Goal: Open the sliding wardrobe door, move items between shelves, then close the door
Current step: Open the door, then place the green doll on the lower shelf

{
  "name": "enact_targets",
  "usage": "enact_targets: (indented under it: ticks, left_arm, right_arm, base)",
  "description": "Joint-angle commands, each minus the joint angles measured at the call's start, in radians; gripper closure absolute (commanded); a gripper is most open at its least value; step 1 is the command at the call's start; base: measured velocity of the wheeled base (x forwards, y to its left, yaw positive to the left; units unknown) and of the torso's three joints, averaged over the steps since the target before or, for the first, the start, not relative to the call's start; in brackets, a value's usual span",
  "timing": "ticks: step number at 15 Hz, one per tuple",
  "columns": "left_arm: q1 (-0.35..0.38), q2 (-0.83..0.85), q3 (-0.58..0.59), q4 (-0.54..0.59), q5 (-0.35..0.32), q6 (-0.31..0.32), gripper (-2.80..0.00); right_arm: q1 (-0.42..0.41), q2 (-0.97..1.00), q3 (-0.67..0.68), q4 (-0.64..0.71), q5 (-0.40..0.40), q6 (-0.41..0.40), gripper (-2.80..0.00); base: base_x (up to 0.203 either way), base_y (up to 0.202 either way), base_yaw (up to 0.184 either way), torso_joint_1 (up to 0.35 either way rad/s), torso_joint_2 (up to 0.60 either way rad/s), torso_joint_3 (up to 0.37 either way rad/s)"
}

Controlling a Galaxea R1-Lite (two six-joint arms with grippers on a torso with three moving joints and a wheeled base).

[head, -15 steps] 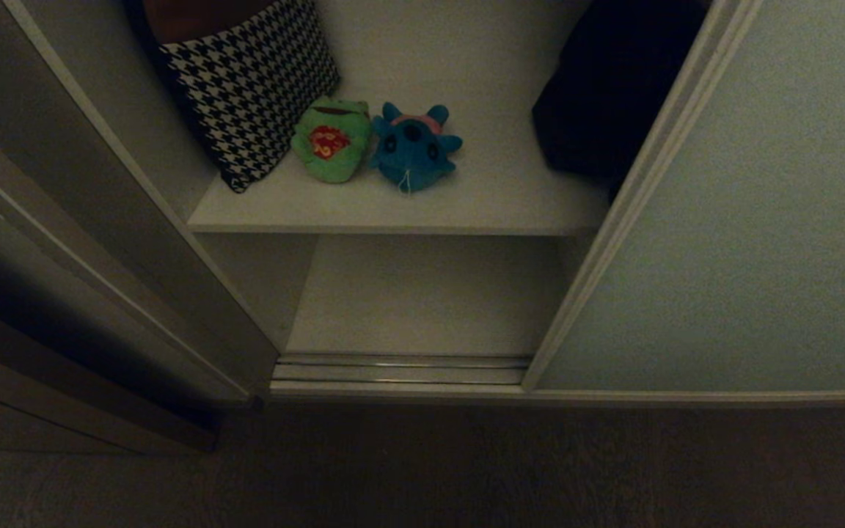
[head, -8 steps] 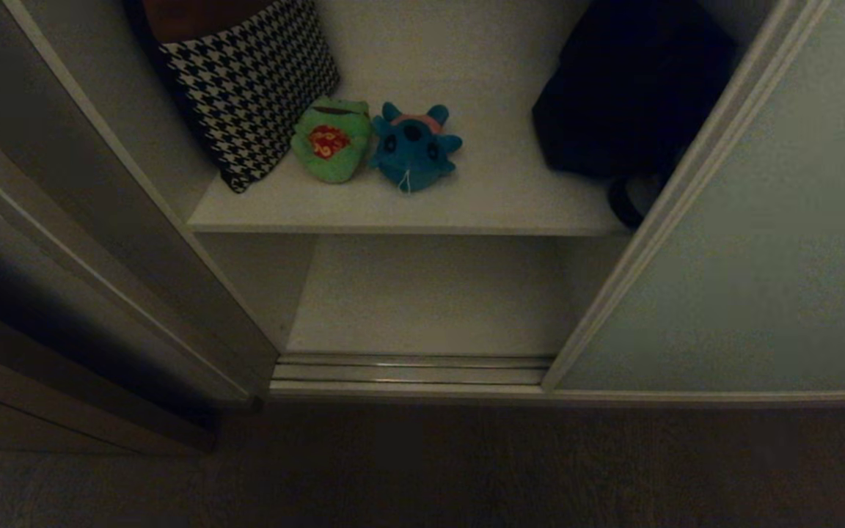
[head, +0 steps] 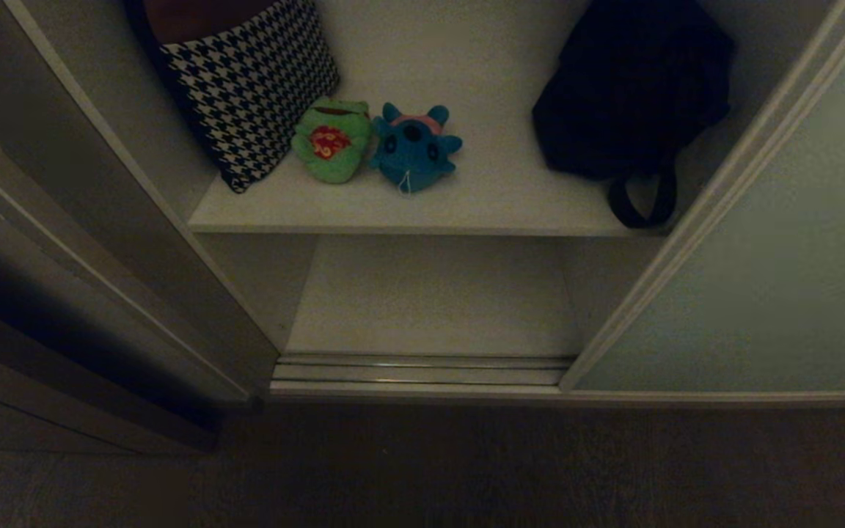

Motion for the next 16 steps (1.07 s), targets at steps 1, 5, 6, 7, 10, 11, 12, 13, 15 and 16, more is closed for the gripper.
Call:
enact_targets:
  ticks: [1,5,6,7,10,11,12,13,15,16]
  left_arm:
    - [0.001,0.001,0.007,-0.022,0.000,-0.003,0.00]
    - [0.001,0.008,-0.142,-0.010,-0.006,0.016,0.00]
    - [0.001,0.034,-0.225,0.009,-0.016,0.022,0.00]
    - [0.001,0.090,-0.294,0.023,-0.032,0.027,0.00]
    - [0.001,0.378,-0.480,0.032,-0.069,0.033,0.00]
    - [0.001,0.493,-0.562,0.035,-0.076,0.034,0.00]
    - [0.002,0.617,-0.657,0.038,-0.081,0.035,0.00]
    - [0.001,0.749,-0.768,0.039,-0.086,0.036,0.00]
    - [-0.001,1.004,-1.003,0.039,-0.094,0.038,0.00]
    - [-0.006,1.129,-1.124,0.039,-0.097,0.038,0.00]
  right_arm:
    - [0.000,0.000,0.000,0.000,0.000,-0.001,0.00]
    - [0.000,0.000,0.000,0.000,0.000,-0.001,0.00]
    - [0.001,0.000,0.000,0.000,0.000,-0.001,0.00]
    - [0.000,0.000,0.000,0.000,0.000,-0.001,0.00]
    - [0.000,0.000,0.000,0.000,0.000,-0.001,0.00]
    - [0.001,0.000,0.000,0.000,0.000,0.001,0.00]
    - [0.000,0.000,0.000,0.000,0.000,-0.001,0.00]
    - [0.001,0.000,0.000,0.000,0.000,-0.001,0.00]
    - [0.001,0.000,0.000,0.000,0.000,-0.001,0.00]
    - [0.001,0.000,0.000,0.000,0.000,0.000,0.00]
  base:
    - [0.000,0.000,0.000,0.000,0.00,0.000]
    - [0.000,0.000,0.000,0.000,0.00,0.000]
    - [0.000,0.000,0.000,0.000,0.00,0.000]
    - [0.000,0.000,0.000,0.000,0.00,0.000]
    - [0.000,0.000,0.000,0.000,0.00,0.000]
    - [0.000,0.000,0.000,0.000,0.00,0.000]
    - [0.000,0.000,0.000,0.000,0.00,0.000]
    - [0.000,0.000,0.000,0.000,0.00,0.000]
    - [0.000,0.000,0.000,0.000,0.00,0.000]
    - [0.000,0.000,0.000,0.000,0.00,0.000]
